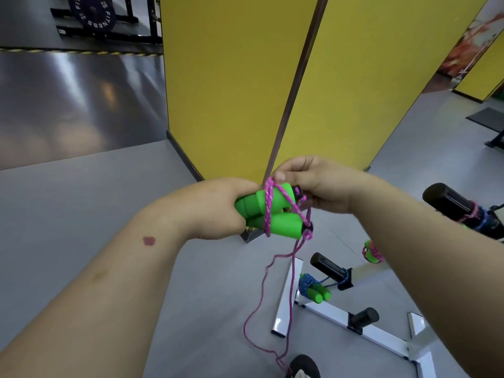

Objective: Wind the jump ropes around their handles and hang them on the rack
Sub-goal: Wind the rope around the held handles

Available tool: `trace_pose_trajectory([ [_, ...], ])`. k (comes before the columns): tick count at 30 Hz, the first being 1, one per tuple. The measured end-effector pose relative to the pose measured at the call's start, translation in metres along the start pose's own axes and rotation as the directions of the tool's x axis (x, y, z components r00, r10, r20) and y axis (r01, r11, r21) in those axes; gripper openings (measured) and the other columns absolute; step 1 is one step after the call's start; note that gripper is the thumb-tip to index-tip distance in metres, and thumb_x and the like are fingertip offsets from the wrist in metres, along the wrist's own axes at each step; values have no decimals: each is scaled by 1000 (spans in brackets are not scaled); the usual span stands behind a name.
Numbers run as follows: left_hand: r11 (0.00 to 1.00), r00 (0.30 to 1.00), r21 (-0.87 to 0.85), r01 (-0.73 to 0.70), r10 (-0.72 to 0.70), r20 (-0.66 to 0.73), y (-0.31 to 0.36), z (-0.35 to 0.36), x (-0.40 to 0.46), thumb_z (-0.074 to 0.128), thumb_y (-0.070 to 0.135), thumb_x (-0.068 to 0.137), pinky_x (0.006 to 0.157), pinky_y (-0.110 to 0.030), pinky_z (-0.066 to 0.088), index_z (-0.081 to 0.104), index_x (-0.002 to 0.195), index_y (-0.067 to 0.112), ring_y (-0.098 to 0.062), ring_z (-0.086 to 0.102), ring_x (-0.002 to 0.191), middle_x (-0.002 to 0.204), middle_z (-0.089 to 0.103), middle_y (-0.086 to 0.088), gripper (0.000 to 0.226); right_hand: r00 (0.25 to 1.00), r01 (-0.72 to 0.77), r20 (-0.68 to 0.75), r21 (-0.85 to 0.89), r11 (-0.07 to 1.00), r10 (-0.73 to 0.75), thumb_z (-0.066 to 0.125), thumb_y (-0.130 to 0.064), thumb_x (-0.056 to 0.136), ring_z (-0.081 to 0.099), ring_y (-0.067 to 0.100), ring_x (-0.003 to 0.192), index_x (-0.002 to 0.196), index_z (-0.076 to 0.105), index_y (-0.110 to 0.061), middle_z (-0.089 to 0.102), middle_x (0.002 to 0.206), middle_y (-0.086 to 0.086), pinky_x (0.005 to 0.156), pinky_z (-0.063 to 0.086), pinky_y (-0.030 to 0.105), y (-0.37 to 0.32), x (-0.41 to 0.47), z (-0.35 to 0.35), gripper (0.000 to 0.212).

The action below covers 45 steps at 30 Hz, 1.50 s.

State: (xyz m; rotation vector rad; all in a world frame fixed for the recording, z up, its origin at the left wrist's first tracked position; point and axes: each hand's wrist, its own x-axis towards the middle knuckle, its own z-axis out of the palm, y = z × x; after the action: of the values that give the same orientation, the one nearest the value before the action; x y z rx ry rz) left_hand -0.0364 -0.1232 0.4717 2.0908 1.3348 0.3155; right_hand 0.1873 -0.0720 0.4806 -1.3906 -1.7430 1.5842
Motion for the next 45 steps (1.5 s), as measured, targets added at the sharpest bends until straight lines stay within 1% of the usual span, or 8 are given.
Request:
trace_pose_trajectory([
  [7,966,983,-256,39,-83,-163,-17,-4,5,74,25,86,70,-44,56,45,113,41,-23,67,75,91,67,1,42,995,-100,-23,-242,965,98,45,-31,103,34,15,54,93,67,-13,41,65,-1,51,32,29,26,-5,33,30],
  [14,987,983,69,147,-139,-118,-12,5,8,70,29,84,68,-32,53,62,114,45,-10,61,85,95,65,11,35,996,92,83,-845,527,-40,56,-44,97,53,12,65,93,71,-20,61,72,-1,63,46,32,-23,-37,39,28],
  [21,976,992,-215,-45,69,104,-2,-15,-5,84,17,78,68,-37,56,74,105,49,-17,68,74,89,75,10,43,982,187,4,-67,980,-187,86,-29,67,41,11,41,73,69,-15,52,53,1,42,26,21,-23,-12,-2,22],
  [25,751,986,-656,-83,156,54,-13,-17,-8,84,2,71,65,-38,59,76,110,21,-25,72,81,98,76,-13,44,997,-55,-30,334,941,68,61,-17,95,65,34,68,90,59,3,64,102,37,65,55,38,11,14,7,21],
  [29,563,985,-824,-55,-103,-136,-19,-13,2,88,6,70,59,-41,60,53,104,15,-34,75,80,96,73,-25,49,999,-50,10,128,991,49,45,-31,105,23,13,47,79,58,-12,33,57,3,49,13,28,23,11,37,35],
  [35,880,885,-470,68,-271,-379,-28,-6,12,91,24,72,65,-49,64,71,95,30,-29,73,80,94,69,-5,31,994,70,-1,-738,671,-106,58,-43,97,46,16,57,86,70,-23,53,65,1,56,39,34,-21,-29,23,26],
  [41,905,981,-423,42,-119,-156,-19,-13,4,92,18,70,67,-44,61,78,99,33,-13,68,68,80,75,3,36,975,182,-1,-574,798,-223,86,-31,75,58,12,60,82,77,-19,68,67,-1,55,46,29,-41,-14,7,17],
  [45,639,998,-768,-53,44,-33,-22,-19,-5,85,8,66,61,-35,58,80,97,25,-20,71,77,92,76,-6,36,979,166,-113,-30,986,-169,69,-12,89,54,9,46,85,67,-8,63,56,-3,48,42,20,-25,3,-1,7],
])
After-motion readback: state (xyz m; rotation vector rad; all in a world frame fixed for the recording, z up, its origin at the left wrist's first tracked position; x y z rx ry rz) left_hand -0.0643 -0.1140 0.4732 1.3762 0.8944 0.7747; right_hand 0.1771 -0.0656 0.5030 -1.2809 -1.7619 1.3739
